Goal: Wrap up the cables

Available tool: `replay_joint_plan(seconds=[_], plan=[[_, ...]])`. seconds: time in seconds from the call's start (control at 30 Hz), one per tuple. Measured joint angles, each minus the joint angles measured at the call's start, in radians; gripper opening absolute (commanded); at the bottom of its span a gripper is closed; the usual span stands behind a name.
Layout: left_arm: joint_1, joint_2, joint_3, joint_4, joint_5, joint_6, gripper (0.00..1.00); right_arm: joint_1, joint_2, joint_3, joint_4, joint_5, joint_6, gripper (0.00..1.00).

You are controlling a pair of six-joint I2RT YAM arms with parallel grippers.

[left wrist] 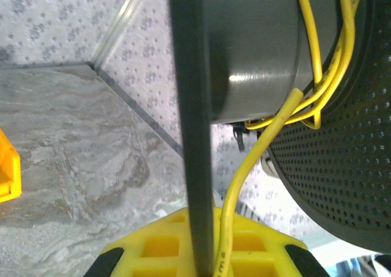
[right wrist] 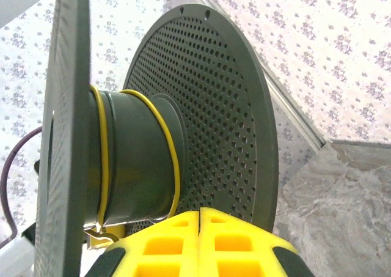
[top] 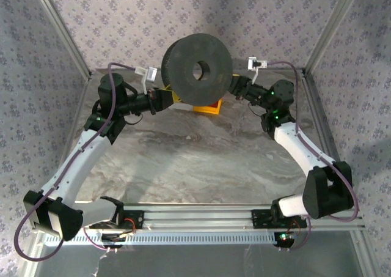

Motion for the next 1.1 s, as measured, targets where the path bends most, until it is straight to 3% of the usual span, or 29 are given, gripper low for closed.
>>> replay_joint_plan(seconds=[0.3,0.5,0.77,1.1], plan=[[-0.013,0.023,0.217,-0.458,0.095,0.407,0.0,-0.01,-0.014,0.046,-0.129,-0.192,-0.041,0.0],[-0.013,0.05,0.27,-0.655,0.14,0.611,0.0,-0.022,-0.03,0.126,-0.376,-0.322,-0.222,0.0],[-0.013,0.074,0.28,-0.773,0.159,0.737,0.0,-0.037,-0.036,0.195,-0.644,-0.402,-0.419,0.0],[-0.048,0.121,0.321,-0.888,0.132,0.849,0.0,-0.055,-0.036,0.23,-0.706,-0.456,-0.459,0.0]])
